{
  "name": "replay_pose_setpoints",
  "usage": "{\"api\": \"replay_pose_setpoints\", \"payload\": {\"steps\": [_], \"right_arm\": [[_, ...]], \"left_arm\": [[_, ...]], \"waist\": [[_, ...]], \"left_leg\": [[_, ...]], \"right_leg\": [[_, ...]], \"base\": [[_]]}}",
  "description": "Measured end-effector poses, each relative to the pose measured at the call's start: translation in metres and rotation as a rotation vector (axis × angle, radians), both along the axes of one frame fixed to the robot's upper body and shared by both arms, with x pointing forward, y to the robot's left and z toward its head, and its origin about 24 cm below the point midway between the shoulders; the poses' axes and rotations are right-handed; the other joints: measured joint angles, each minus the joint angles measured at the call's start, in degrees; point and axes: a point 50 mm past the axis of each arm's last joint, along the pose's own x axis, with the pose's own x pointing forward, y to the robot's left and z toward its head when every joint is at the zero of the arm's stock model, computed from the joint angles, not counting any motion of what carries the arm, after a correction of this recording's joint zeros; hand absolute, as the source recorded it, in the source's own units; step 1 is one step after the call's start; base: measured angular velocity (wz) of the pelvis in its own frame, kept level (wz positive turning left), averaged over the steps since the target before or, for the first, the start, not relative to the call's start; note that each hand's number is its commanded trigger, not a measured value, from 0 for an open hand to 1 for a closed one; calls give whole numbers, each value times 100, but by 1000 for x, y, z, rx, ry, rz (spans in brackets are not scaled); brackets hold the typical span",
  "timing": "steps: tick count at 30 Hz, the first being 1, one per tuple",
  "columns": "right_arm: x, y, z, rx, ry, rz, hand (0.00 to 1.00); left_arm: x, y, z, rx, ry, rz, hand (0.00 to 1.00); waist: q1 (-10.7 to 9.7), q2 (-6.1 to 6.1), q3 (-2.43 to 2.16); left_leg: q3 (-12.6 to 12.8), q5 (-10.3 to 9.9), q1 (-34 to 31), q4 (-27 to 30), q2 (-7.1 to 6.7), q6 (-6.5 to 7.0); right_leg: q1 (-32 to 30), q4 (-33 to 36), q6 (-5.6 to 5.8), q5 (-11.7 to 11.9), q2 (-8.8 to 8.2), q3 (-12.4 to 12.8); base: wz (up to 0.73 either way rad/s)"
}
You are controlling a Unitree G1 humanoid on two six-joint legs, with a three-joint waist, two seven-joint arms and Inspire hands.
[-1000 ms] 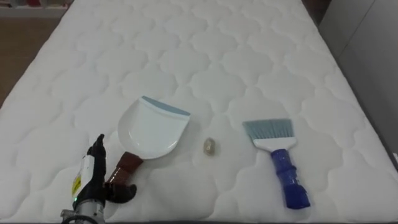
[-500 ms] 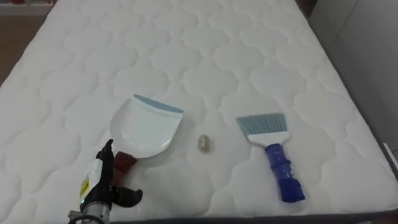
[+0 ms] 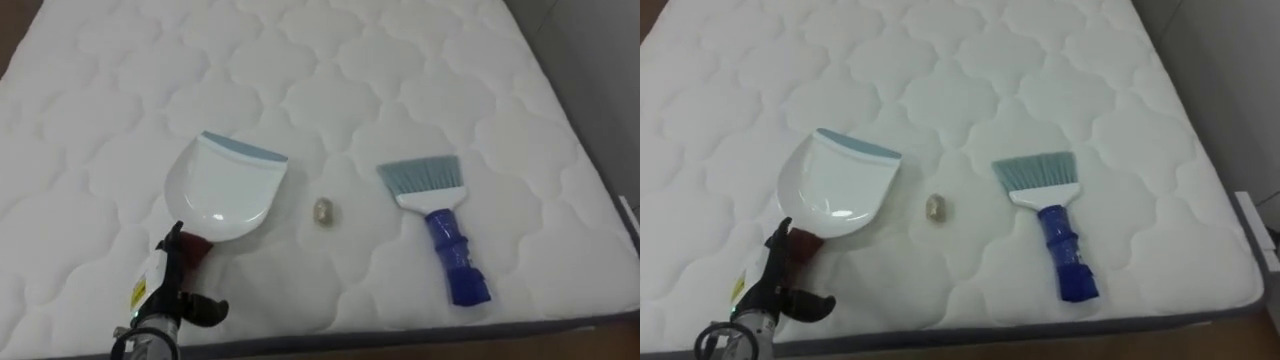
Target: Clean bed
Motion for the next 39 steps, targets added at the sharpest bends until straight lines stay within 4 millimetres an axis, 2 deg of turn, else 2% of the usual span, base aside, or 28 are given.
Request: {"api": "replay_pose_setpoints", "payload": {"steps": [7, 11, 13, 14, 15, 16, 17, 18, 19, 20, 21, 22, 23, 24, 27, 30, 34, 39], "right_arm": [[2, 1, 0, -32, -5, 14, 0], [5, 0, 1, -52, -14, 7, 0], [8, 1, 1, -60, -16, 18, 0], [10, 2, 2, -66, -26, 11, 0], [14, 3, 3, -72, -47, 4, 0], [19, 5, 3, -72, -58, 10, 0], [27, 1, 6, -95, -76, 29, 0], [26, -2, 6, -114, -65, 27, 0], [26, -2, 6, -117, -58, 26, 0], [24, -1, 5, -116, -49, 27, 0], [19, 3, 3, -104, -32, 28, 0], [17, 3, 2, -101, -24, 29, 0], [18, 4, 2, -95, -22, 32, 0], [18, 3, 2, -97, -22, 32, 0], [21, 3, 3, -92, -24, 35, 0], [20, 3, 2, -84, -9, 31, 0], [20, 2, 2, -77, -4, 33, 0], [19, -1, 3, -65, -5, 8, 0]], "left_arm": [[3, 1, 2, 12, -22, 12, 0], [5, 0, 3, 15, -30, 11, 0], [5, -1, 3, 17, -29, 13, 0], [5, -1, 3, 21, -34, 14, 0], [8, 3, 6, 34, -45, 20, 0], [9, 7, 8, 47, -53, 24, 0], [14, 5, 8, 45, -51, 26, 0], [17, 3, 9, 42, -53, 21, 0], [18, 3, 9, 42, -55, 20, 0], [24, 3, 13, 45, -77, 16, 0], [29, 2, 16, 53, -95, 12, 0], [29, 2, 16, 56, -100, 11, 0], [26, 2, 14, 58, -91, 10, 0], [22, 3, 12, 59, -78, 9, 0], [15, 4, 8, 61, -56, 17, 0], [15, 2, 7, 58, -55, 15, 0], [15, 0, 7, 52, -54, 15, 0], [16, -2, 7, 47, -64, 20, 0]], "waist": [[23, -8, 2], [102, -22, 14], [144, -20, 33], [150, 41, 110], [177, -24, 117], [201, -108, 103], [76, -23, 136], [-1, 2, 143], [-11, 6, 140], [-26, -7, 149], [12, -96, 138], [43, -103, 104], [76, -103, 106], [146, -105, 106], [162, -61, 107], [158, -39, 105], [156, -7, 105], [169, 36, 83]], "left_leg": [[-6, 13, -120, -35, 6, -3], [-89, 22, -136, -50, 13, 5], [-346, 76, -104, -59, 30, 15], [-702, 109, -22, -93, 115, 21], [-1039, 106, -53, -72, 130, 15], [-1027, 99, -115, -32, 66, 3], [-945, 54, -265, 35, 111, -99], [-605, 59, -400, 87, 103, -154], [-485, 68, -457, 21, 95, -148], [-254, 201, -688, -192, 83, -111], [14, 497, -844, -172, 76, -1], [115, 538, -791, -193, 77, 26], [216, 548, -764, -213, 61, 42], [207, 552, -746, -207, 23, 49], [207, 560, -747, -206, -60, 65], [211, 568, -716, -206, -113, 92], [211, 585, -686, -201, -112, 121], [211, 587, -659, -207, -103, 117]], "right_leg": [[-145, 3, 0, 0, 6, -43], [-279, 147, 0, 0, 6, -126], [-435, 489, -1, -1, 3, -256], [-715, 949, -83, -92, 35, -355], [-947, 618, -256, -71, 133, -165], [-999, 219, -313, 269, 133, -160], [-960, 91, -337, 509, 148, -339], [-939, 70, -342, 518, 94, -293], [-934, 69, -342, 518, 91, -176], [-933, 55, -319, 525, 78, 157], [-940, 62, -237, 517, 38, 244], [-954, 54, -204, 534, 41, 208], [-935, 47, -195, 533, 30, 97], [-916, 30, -194, 533, 29, -14], [-843, -60, -164, 514, -59, -239], [-796, -53, -119, 486, -85, -292], [-763, -36, -124, 482, -81, -329], [-783, 55, -151, 459, -74, -322]], "base": [[-1], [-11], [-17], [-27], [-33], [0], [39], [57], [57], [46], [37], [22], [4], [4], [1], [9], [0], [0]]}}
